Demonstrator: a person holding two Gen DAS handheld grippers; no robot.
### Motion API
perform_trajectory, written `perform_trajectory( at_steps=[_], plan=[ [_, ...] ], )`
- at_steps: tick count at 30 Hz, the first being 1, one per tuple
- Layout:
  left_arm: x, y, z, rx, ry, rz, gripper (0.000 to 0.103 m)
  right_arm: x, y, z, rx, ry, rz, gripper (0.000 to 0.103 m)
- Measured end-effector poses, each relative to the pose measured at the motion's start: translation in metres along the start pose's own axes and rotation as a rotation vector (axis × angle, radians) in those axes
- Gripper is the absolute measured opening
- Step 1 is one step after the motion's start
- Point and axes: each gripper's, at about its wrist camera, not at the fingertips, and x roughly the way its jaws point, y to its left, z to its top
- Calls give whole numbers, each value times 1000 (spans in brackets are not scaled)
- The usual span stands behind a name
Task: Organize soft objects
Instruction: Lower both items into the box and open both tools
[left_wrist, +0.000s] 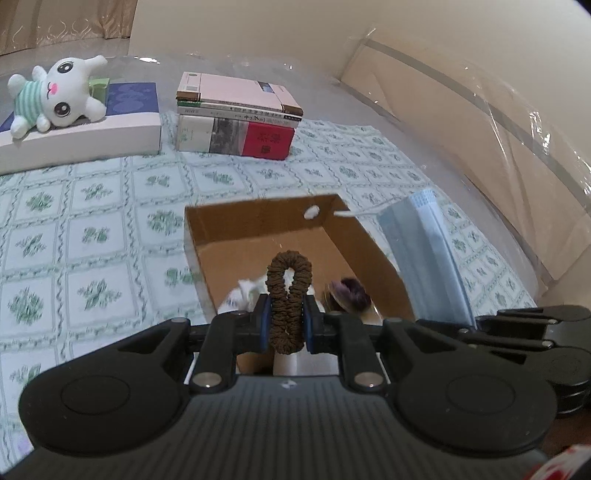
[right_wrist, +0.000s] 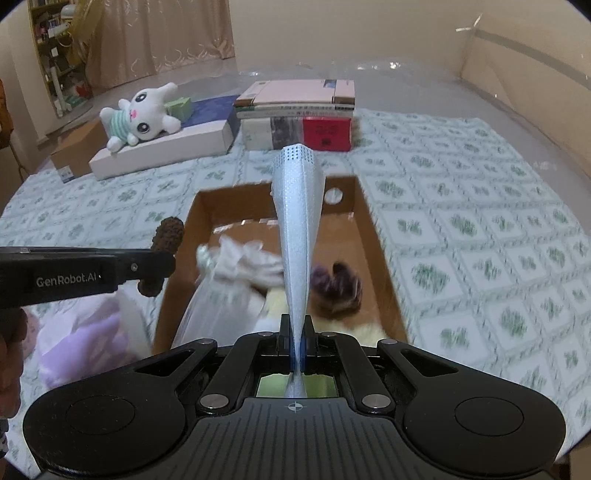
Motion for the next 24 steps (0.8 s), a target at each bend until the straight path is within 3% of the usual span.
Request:
perform_trajectory(
  at_steps=[12,21,24],
  plan=[
    [44,18,22,-29,27,11,19,39,-3,50,-96,-39,-12,3],
    [48,24,22,-10,29,14,50,75,-9,36,-133,49,-25,3],
    [41,26,23,-11,15,17,52,75,-11,33,-134,56,-16,3]
  ],
)
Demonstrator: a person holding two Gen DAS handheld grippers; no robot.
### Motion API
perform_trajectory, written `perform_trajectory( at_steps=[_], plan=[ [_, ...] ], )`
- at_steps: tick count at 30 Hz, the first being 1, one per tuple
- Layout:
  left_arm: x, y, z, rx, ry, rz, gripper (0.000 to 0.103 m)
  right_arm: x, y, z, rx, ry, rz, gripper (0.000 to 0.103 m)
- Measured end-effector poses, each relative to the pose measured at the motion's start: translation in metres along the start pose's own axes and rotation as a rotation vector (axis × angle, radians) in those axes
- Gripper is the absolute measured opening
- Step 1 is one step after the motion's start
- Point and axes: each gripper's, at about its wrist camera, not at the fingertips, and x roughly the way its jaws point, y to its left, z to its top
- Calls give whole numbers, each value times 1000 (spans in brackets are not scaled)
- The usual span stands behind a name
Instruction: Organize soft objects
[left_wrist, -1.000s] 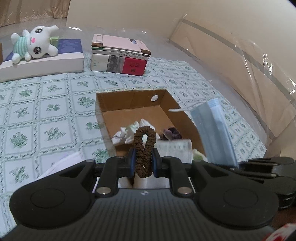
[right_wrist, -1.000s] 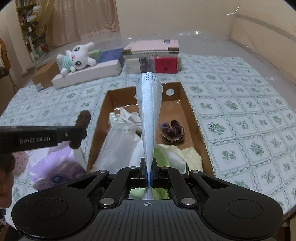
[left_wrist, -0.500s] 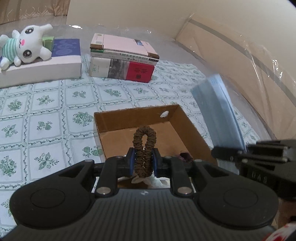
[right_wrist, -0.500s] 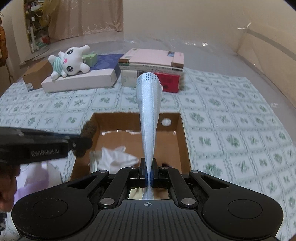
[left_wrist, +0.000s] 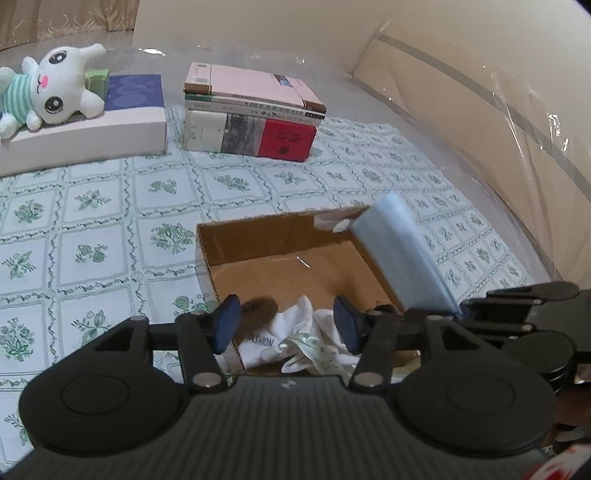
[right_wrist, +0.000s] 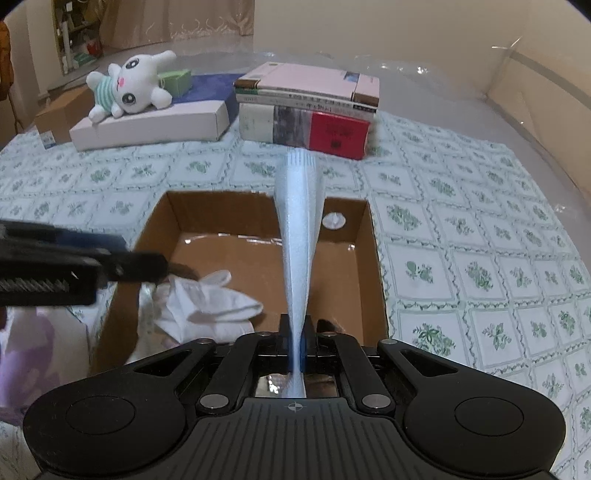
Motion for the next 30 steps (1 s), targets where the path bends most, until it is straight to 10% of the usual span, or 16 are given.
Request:
perform_trajectory(
  at_steps=[7,12,30],
  plan=[
    [-21,5,-2,-11,-27,9,52,-7,-2,-1,48,-27,67,4],
    [-41,10,-12,-19,-44,21,53,-24,-4,-5,90,-97,79,67],
    [-161,-12,-97,36,-160,110,88,-150,20,-96,305,-276,105,68]
  ],
)
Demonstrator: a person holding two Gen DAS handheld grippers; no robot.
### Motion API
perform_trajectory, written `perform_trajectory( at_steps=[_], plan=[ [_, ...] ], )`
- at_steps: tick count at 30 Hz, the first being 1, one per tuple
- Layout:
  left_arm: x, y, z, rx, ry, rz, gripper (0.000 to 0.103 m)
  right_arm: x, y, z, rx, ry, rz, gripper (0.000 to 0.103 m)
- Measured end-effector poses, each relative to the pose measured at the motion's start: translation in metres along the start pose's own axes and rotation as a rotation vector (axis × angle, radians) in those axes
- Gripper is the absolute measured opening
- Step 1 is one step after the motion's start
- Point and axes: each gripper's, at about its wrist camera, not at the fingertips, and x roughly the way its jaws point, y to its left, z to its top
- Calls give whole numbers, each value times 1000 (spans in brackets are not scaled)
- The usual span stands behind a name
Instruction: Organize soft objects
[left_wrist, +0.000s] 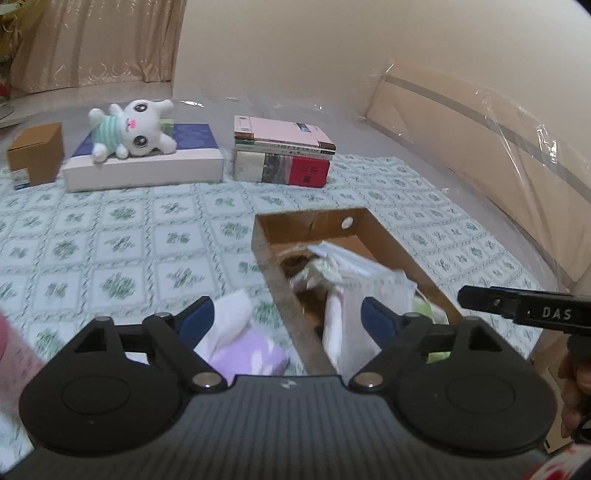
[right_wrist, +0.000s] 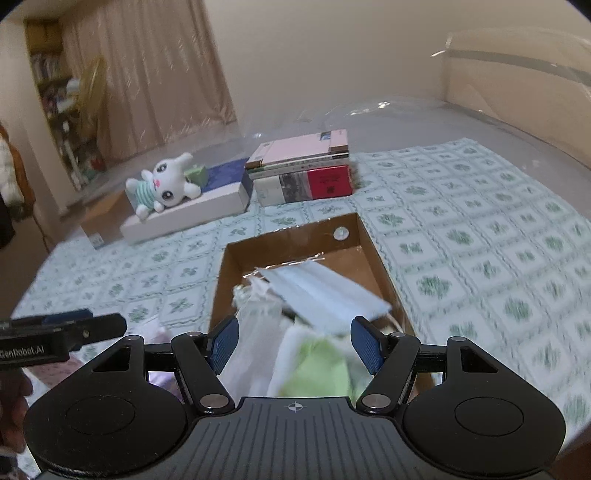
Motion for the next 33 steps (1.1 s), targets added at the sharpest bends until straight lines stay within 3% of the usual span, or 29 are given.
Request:
perform_trajectory(
  at_steps=[4,6,9,19,33],
  plan=[
    [-29,-2,-25,0,-4,30,99,-32,6,-24,34,-29,-20,73],
    [-41,-3,-36,1,1,42,101,-47,11,-37,48,-34,-20,81],
    [-58,-3,-50,3,3,56,102,-65,17,-53,59,-35,-25,84],
    [-97,8,-87,-21,28,99,102,-104,51,-97,29,-22,-43,85],
    [-124,24,-123,-47,77,100,102,-113,91,-133,-21,18,-51,85]
  ],
)
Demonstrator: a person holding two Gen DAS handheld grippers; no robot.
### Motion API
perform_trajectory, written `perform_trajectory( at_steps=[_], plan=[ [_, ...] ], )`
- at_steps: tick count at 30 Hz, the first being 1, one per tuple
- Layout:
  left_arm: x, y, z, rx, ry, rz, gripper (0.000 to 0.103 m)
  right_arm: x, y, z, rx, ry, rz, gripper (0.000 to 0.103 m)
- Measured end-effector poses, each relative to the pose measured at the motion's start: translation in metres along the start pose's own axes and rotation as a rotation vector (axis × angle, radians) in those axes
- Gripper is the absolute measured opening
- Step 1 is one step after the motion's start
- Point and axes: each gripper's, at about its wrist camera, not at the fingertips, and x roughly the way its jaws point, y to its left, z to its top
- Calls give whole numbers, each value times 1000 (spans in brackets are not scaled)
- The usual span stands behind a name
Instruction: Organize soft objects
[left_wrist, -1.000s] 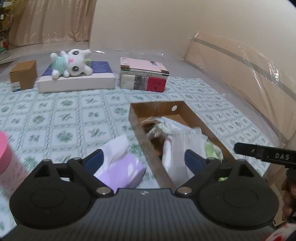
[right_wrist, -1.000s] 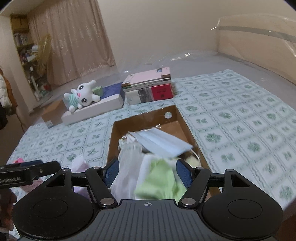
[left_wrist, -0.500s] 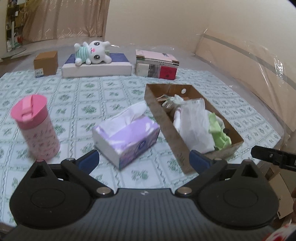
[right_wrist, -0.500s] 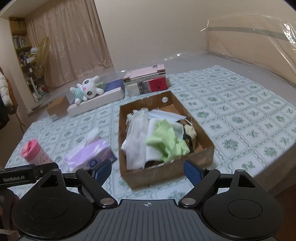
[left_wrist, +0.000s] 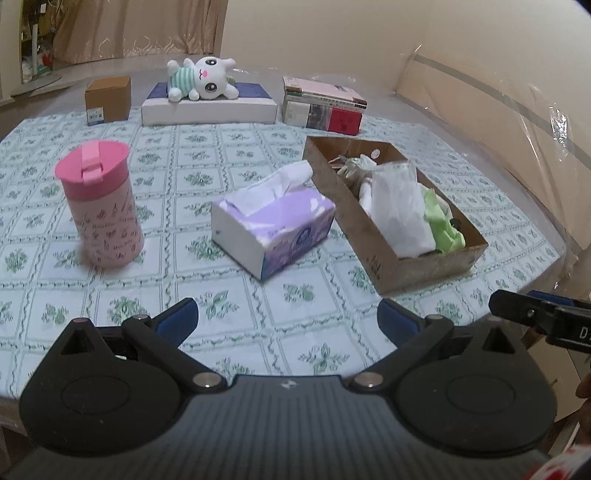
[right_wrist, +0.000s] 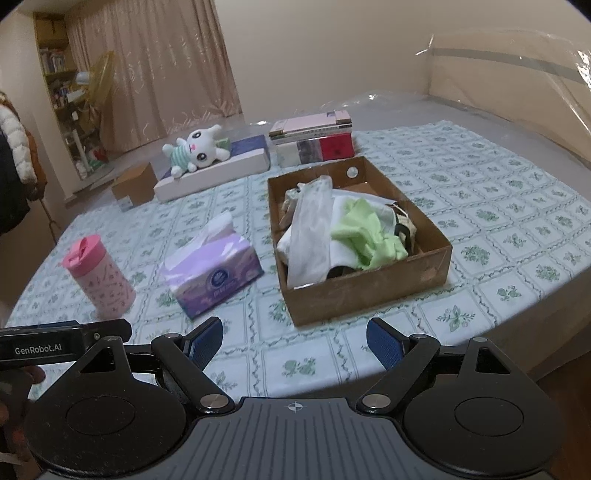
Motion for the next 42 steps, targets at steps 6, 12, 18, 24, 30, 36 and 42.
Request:
perform_trajectory(
  at_steps=[6,12,18,24,30,36,42],
  plan=[
    [-3,1,-9,2,-12,22,102,0,5,-6,-5,5,7,85],
    [-4,-1,-13,2,-23,14,102,-3,11,-6,-28,-14,-5,85],
    [-3,-6,-16,21,-21,6,102,-3,17,-10,-70,-18,-24,85],
    [-4,-8,-16,31,-28,10,102,2,19,-14,-83,0,-25,85],
    [-4,-9,-17,39,-26,6,102,5,19,-15,-88,11,-36,85],
    [-4,-9,-18,43,-26,2,102,6,17,-15,-81,16,-44,85],
    [-3,-9,-17,44,-28,2,102,5,17,-14,-80,11,-46,85]
  ],
)
